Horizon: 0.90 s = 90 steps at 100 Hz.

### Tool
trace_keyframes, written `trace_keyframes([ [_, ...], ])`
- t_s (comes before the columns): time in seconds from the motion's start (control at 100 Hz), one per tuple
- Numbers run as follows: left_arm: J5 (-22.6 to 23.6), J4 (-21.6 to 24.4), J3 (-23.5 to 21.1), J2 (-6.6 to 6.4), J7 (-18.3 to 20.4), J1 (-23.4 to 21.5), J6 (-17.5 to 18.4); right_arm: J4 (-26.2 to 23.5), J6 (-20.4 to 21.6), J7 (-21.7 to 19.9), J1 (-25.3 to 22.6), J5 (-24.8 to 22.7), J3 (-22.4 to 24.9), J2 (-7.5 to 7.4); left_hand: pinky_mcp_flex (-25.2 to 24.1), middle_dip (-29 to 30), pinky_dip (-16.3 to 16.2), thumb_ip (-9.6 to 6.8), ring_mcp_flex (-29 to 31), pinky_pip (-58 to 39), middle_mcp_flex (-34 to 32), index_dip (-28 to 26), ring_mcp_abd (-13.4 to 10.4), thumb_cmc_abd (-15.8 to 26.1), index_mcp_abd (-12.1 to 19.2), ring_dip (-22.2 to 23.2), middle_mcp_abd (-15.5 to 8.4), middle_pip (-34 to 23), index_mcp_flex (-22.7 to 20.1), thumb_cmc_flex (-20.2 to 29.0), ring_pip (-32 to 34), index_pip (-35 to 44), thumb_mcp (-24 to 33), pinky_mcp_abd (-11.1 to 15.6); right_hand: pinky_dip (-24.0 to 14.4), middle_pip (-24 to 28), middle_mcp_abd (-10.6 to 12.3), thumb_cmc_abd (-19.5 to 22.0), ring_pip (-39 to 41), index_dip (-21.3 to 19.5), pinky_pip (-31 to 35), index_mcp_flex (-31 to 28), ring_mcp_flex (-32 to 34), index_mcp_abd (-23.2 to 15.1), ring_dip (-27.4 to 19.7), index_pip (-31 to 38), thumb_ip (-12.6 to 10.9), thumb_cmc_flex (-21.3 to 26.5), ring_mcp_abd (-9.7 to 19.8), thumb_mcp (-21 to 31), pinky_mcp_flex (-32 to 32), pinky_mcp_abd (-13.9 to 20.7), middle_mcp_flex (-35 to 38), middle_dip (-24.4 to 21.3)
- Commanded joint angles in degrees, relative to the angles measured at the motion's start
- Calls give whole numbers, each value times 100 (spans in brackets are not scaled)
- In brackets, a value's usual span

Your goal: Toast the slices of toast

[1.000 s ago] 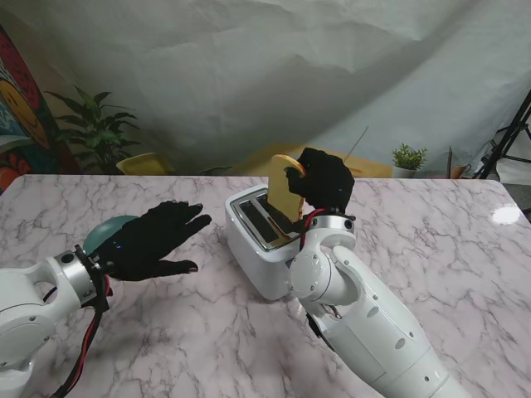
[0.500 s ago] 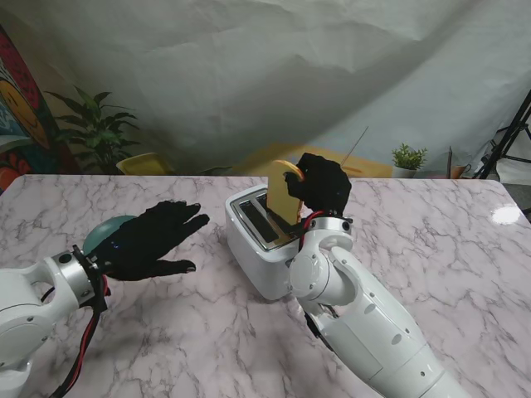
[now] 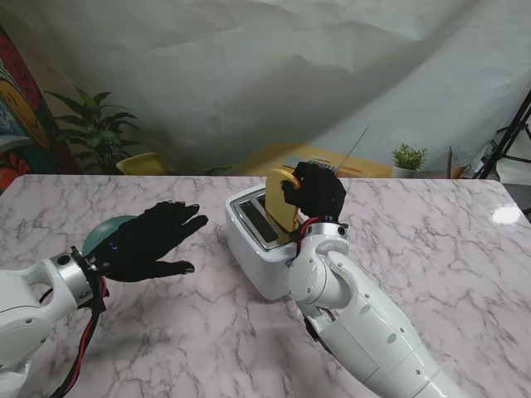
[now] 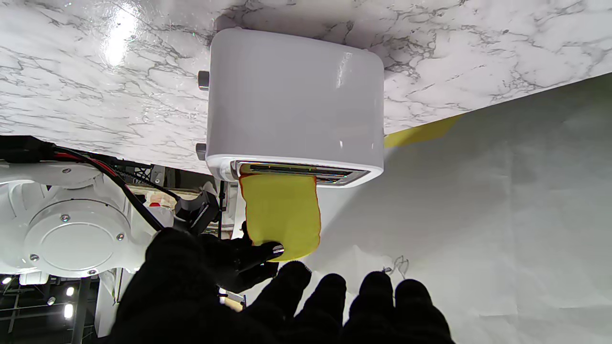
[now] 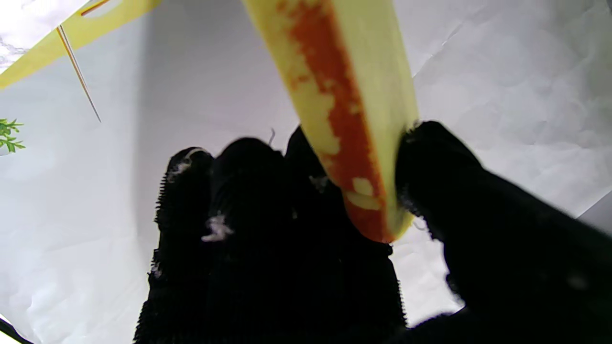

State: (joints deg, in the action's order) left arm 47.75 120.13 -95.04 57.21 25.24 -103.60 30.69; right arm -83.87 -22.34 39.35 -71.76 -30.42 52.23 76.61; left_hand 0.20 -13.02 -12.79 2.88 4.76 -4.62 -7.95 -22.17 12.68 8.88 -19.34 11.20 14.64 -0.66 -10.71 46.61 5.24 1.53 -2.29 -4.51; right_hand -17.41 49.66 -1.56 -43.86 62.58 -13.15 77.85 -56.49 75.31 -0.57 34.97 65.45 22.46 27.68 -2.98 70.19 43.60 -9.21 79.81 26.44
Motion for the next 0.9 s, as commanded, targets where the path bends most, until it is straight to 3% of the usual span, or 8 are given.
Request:
trace_keyframes([
  [0.0, 17, 4, 8, 10, 60, -21, 17, 35, 18, -69, -31, 0, -32, -6, 0, -80, -83, -43, -195, 241, 163, 55, -4, 307, -70, -26, -65, 50, 28, 6, -28, 12, -27, 239, -70, -145, 143, 99, -287, 108, 133, 70, 22, -622, -125, 296, -82, 42, 288, 509, -1, 87, 393, -100],
  [0.48, 75, 15, -17, 19, 18, -55, 23, -192, -95, -914, -121, -331, -103, -289, 3, -80, -79, -42, -191, 242, 152, 53, -8, 319, -70, -25, -65, 48, 18, 22, -24, 16, -27, 239, -77, -977, -3, -97, -1217, 515, -48, 17, -7, -776, -550, 108, -182, 245, 4, 238, -257, -76, 386, -683],
  [0.89, 61, -39, 47, 20, -8, -25, 24, -149, 23, -985, 43, -970, -130, -456, 6, -82, -76, -40, -189, 243, 140, 53, -14, 367, -79, -24, -73, 46, 23, 10, -15, 15, -30, 250, -174, -981, 109, 139, -1893, 268, -124, 301, -32, -1235, -743, 203, -371, 332, 52, 286, -577, -54, -25, -840],
])
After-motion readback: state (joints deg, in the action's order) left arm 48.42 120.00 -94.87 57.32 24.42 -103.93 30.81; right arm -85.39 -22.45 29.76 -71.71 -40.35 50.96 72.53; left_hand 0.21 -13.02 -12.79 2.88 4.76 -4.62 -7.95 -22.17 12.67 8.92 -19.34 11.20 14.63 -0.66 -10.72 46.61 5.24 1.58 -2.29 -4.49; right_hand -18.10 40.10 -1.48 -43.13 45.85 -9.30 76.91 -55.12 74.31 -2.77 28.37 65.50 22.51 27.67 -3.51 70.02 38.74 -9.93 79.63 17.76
